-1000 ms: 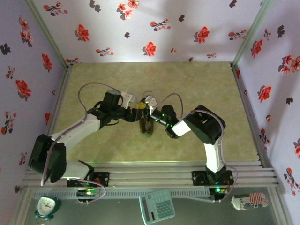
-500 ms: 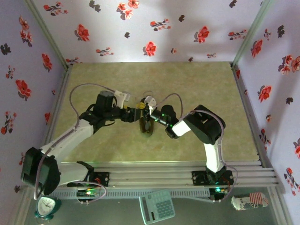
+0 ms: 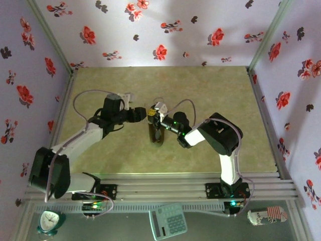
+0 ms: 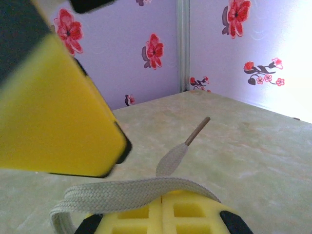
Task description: Tie the shoes
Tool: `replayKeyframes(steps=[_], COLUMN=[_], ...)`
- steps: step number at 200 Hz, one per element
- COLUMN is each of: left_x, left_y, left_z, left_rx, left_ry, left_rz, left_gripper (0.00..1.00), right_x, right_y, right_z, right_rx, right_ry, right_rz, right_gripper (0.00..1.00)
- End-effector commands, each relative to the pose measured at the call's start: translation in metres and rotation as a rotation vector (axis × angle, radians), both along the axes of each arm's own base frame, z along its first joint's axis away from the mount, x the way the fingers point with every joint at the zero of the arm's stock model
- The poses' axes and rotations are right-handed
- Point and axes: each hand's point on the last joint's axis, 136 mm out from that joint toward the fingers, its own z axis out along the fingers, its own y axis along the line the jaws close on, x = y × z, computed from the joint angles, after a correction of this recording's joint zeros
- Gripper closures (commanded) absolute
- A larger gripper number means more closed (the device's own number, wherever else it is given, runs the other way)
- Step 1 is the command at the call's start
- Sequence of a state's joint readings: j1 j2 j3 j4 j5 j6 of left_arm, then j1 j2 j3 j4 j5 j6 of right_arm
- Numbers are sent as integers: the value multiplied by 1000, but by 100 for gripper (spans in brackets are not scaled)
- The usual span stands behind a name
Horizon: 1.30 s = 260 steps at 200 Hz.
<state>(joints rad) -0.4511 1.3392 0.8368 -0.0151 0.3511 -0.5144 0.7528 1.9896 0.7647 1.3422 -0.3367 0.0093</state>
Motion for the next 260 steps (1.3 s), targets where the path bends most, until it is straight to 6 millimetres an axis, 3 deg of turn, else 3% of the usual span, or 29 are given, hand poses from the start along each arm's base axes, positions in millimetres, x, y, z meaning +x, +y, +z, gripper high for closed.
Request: replayKeyframes(steps=[1, 54, 147, 175, 198, 225, 235, 249, 260], left_x=[20, 35, 38, 38, 39, 37, 37, 36, 36], left_y=[-7, -13, -27, -31, -32, -29, -27, -27, -27], left_z=[24, 28, 3, 0, 1, 5, 5, 7, 7], left_rx=[-47, -64, -51, -52, -49, -42, -36, -34, -34], left_ry=[-52, -52, -1, 5, 0, -16, -22, -28, -30], left_rz=[20, 32, 1, -4, -8, -8, -2, -4, -5], left_gripper=[34, 46, 63, 80, 100, 100, 100, 100, 100], right_x=[-9, -11, -9, -9, -10, -14, -17, -21, -28], right_y=[1, 2, 2, 2, 2, 0, -2, -7, -15], right_z=[20, 18, 18, 18, 17, 15, 11, 4, 0], right_rx=[39, 36, 36, 37, 34, 11, -21, -79, -121], right_ry=[-49, -45, -47, -47, -43, -51, -35, 11, 30], right_rz=[25, 26, 20, 21, 23, 36, 38, 31, 23], right_gripper=[100, 100, 100, 100, 100, 100, 90, 49, 35])
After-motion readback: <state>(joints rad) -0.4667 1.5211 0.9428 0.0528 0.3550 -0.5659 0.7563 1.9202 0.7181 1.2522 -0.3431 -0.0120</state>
